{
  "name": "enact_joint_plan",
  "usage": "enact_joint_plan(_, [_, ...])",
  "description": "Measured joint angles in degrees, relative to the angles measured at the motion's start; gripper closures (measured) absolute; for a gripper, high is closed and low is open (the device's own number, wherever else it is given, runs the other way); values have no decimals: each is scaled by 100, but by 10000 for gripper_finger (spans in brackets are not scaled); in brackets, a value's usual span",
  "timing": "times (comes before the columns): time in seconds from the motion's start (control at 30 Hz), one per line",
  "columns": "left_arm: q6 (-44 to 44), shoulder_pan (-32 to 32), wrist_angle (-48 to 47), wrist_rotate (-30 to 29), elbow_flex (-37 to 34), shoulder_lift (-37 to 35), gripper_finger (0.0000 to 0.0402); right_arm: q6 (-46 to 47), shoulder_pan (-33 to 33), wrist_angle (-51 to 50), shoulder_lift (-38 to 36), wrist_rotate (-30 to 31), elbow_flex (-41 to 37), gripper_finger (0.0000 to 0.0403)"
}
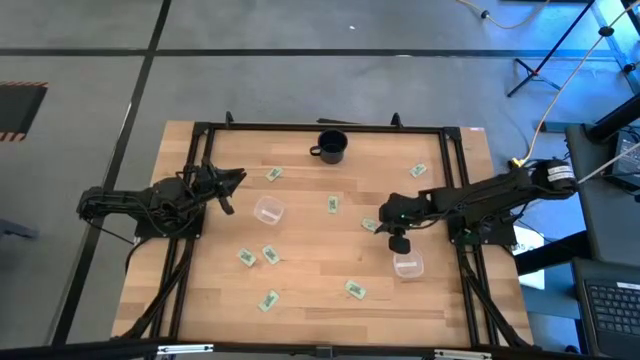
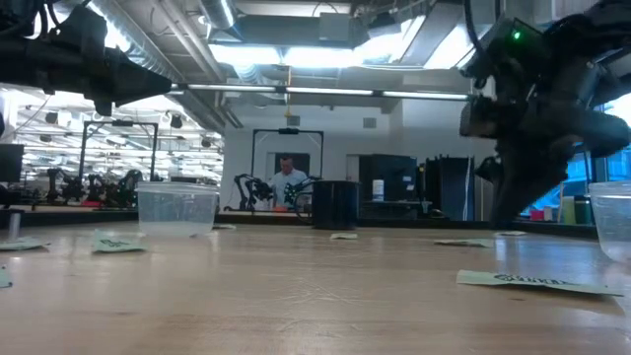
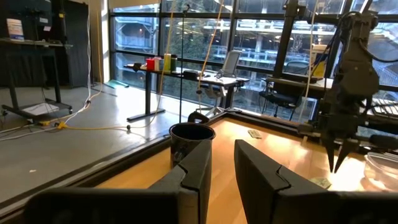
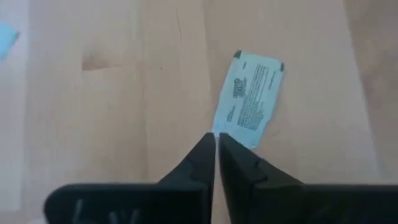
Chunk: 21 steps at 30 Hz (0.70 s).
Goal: Pick and place items into bin
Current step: Put the white stevia packet into the bottom transparent bin
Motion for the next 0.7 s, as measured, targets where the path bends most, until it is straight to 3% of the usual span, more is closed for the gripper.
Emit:
enact_joint_plan(0.27, [2,0,0,1,2,0,336,65,51,145,527,304,11,377])
enact_joint_plan(0.7, [7,0,0,-1,2,2,336,203,42,122,503,302,13,377])
